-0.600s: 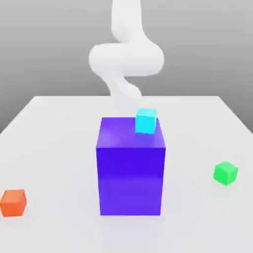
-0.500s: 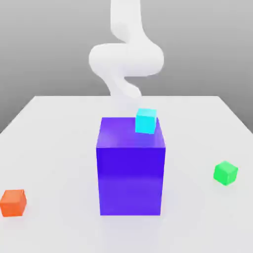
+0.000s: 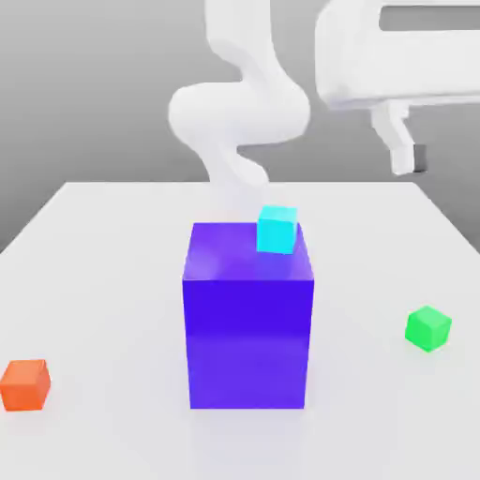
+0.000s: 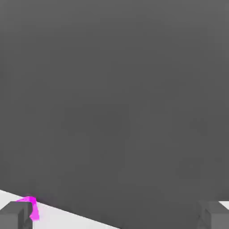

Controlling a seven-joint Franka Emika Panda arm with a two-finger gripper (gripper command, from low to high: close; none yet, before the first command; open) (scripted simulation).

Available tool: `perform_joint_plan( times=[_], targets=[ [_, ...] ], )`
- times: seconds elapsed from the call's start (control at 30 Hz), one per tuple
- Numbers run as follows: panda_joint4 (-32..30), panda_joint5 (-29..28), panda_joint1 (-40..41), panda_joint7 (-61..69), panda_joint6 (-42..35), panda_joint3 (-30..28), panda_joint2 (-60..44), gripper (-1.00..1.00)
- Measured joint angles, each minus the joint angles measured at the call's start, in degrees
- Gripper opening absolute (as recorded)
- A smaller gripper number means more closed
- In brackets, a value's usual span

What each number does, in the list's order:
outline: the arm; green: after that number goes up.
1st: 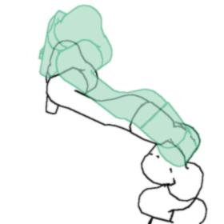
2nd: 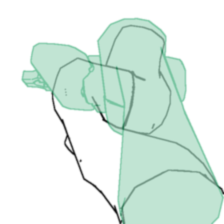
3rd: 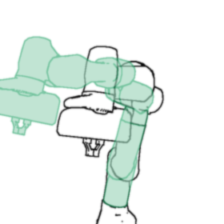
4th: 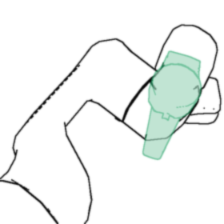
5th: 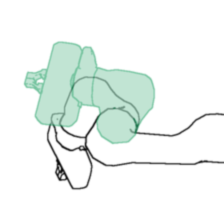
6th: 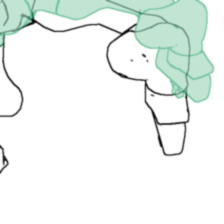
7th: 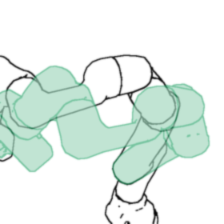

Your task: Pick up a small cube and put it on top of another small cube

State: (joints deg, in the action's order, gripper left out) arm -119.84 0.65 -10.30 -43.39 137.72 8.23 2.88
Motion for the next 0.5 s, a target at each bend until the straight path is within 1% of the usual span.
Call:
perform_joint_plan(
  times=[0.5],
  targets=[
    [8.8, -8.7, -11.0, -4.3, 4.0, 2.3, -31.6, 0.00]
  ],
)
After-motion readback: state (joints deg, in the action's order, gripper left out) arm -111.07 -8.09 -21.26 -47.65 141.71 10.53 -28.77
